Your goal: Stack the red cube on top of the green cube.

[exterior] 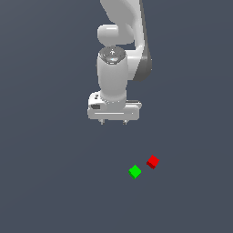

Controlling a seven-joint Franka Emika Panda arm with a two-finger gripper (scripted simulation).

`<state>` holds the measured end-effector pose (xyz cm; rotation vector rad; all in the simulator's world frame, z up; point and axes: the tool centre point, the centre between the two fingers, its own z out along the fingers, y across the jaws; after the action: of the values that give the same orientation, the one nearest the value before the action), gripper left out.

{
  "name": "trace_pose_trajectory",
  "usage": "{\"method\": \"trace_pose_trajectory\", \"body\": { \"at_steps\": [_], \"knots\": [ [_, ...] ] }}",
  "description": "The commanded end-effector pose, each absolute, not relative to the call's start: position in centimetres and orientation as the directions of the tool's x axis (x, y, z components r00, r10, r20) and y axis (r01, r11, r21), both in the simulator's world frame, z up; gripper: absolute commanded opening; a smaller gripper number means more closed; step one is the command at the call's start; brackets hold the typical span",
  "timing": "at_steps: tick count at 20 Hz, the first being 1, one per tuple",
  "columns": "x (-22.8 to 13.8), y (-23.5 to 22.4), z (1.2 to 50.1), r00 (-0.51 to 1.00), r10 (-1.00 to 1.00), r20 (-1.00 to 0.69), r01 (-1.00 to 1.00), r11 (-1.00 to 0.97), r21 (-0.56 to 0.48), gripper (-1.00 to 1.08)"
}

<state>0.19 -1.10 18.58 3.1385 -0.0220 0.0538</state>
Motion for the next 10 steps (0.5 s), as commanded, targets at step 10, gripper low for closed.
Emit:
{"method": "trace_pose_trajectory", "body": {
  "at_steps": [10],
  "knots": [
    [0.4, 0.0, 18.0, 0.998, -0.048, 0.033, -0.049, -0.999, 0.002, 1.0]
  ]
}}
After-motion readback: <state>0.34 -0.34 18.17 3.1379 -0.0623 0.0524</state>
